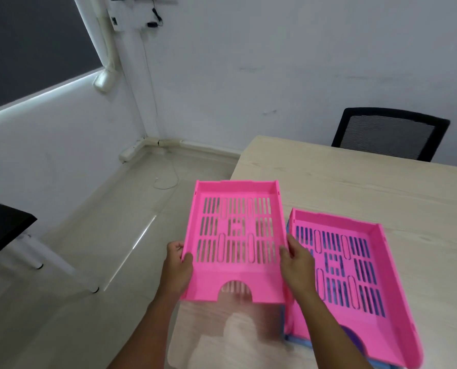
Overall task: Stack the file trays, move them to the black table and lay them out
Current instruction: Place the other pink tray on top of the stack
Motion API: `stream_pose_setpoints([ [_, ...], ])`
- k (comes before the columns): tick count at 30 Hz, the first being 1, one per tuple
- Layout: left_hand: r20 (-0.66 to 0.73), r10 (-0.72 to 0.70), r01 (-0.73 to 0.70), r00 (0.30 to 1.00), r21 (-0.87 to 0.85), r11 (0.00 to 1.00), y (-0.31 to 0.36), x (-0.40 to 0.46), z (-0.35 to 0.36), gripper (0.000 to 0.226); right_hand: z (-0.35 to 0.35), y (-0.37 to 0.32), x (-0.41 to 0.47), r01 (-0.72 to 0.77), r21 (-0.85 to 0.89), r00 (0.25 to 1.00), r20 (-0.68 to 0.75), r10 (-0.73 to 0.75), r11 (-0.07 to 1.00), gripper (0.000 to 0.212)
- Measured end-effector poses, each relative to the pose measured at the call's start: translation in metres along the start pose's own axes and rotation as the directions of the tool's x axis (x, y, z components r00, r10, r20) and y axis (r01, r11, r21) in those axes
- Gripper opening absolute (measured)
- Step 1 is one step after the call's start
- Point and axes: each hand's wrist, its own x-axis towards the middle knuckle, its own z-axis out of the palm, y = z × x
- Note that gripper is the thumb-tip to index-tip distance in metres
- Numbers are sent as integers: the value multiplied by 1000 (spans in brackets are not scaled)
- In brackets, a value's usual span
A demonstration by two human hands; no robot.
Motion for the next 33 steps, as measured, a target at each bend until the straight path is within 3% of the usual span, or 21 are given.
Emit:
stream_pose_setpoints([
  [11, 182, 117, -115, 976, -21, 993, 78, -35, 106, 19, -138, 41, 20, -100, 63, 980, -167, 109, 993, 47],
  [17, 284, 113, -118, 952, 1, 993, 91, -69, 153, 19, -199, 67, 13, -140, 51, 966, -212, 148, 989, 43],
  [33, 232, 42, -57, 972, 62, 996, 87, -118, 182, 21, -231, 90, -2, -230, 106, 956, -163, 245, 967, 42],
])
